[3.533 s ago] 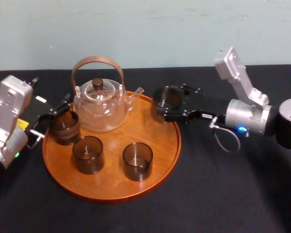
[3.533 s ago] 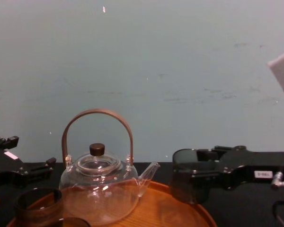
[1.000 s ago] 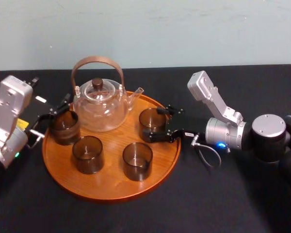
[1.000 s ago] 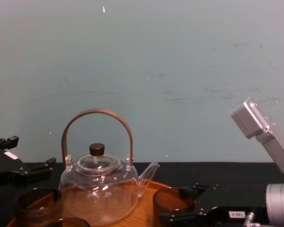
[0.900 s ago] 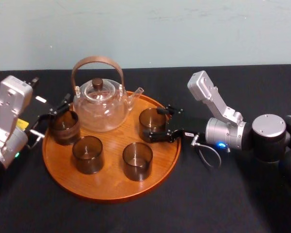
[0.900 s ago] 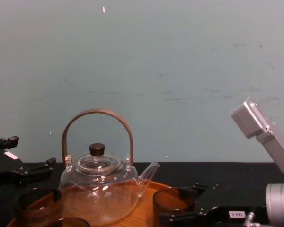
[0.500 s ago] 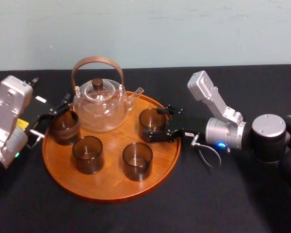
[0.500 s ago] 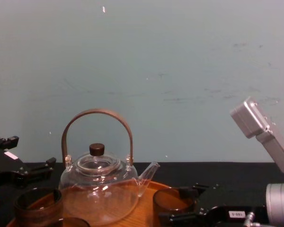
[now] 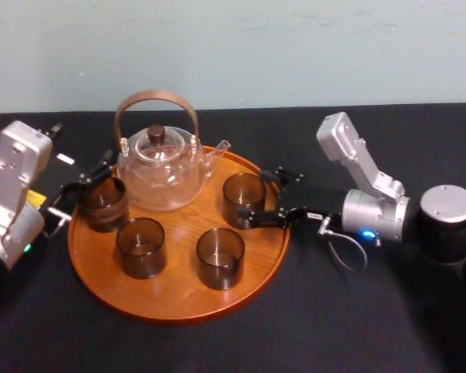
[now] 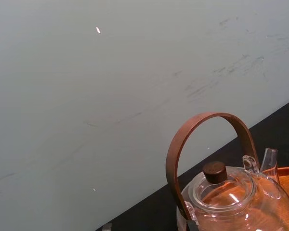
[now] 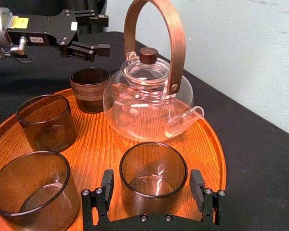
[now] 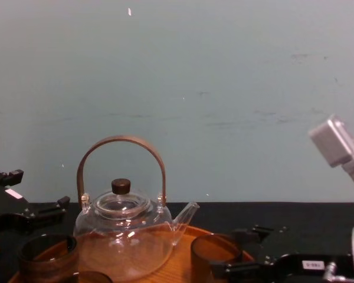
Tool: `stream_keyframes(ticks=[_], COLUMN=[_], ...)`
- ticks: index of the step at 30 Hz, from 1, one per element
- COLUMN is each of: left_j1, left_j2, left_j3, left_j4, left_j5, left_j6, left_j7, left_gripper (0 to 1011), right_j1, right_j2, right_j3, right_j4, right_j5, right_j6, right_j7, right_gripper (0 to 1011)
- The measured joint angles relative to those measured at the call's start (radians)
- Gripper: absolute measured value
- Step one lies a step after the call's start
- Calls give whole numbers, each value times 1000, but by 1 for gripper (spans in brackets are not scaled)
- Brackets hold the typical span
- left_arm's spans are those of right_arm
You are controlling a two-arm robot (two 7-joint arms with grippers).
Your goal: Pick up the glass from the table and place it on the tray.
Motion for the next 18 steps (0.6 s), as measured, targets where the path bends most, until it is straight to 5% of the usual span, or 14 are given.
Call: stream_keyframes(ticks=[18], left_j1=[0], left_j2=[0], left_j3=[0], left_j4=[0], left_j5=[0], left_j6=[0], left_j7=[0], left_gripper=[1001], right_j1=[-112], right_j2=[134], right_j3=[51], right_j4=[-191], right_j5=[75], right_j6=[-5], right_j7=[23], right_gripper=[1002])
